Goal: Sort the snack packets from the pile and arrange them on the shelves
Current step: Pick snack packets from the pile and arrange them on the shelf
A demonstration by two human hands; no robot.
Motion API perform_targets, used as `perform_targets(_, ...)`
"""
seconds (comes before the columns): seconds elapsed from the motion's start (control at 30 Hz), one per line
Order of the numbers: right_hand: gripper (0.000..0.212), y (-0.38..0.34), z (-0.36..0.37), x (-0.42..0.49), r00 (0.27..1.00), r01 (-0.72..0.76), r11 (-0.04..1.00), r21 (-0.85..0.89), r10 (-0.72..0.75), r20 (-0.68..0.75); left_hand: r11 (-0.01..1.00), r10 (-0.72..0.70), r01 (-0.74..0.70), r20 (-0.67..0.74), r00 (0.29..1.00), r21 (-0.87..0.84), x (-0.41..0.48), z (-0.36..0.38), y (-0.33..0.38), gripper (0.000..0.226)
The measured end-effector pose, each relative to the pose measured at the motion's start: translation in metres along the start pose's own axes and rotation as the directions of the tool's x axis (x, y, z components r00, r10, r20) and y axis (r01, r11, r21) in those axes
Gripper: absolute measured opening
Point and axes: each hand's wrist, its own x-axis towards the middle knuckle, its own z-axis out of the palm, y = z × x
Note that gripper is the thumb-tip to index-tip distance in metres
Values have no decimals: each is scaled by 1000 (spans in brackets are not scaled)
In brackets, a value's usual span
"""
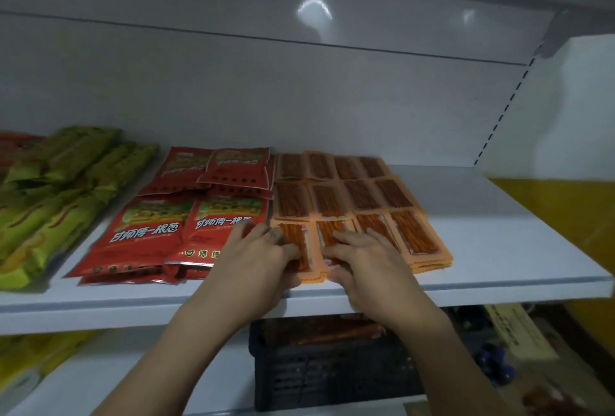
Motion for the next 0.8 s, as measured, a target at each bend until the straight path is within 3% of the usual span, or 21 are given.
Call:
perform_targets(0.27,41,-15,3,-6,995,-93,994,-51,90,-43,996,75,-78,-58,995,-47,0,8,-5,37)
perform_targets(0.43,53,-23,2,-16,980,-176,983,-45,171,-98,994,87,-92,-67,994,-67,-4,6,-10,47)
perform_targets(0.67,53,-24,-5,-32,952,-288,954,-86,276,-129,993,101,-104,-66,993,-47,-9,2,-9,54)
perform_targets(0.8,54,-29,-9,-33,956,-270,960,-78,258,-138,994,93,-96,-65,994,-48,-14,-1,-2,53)
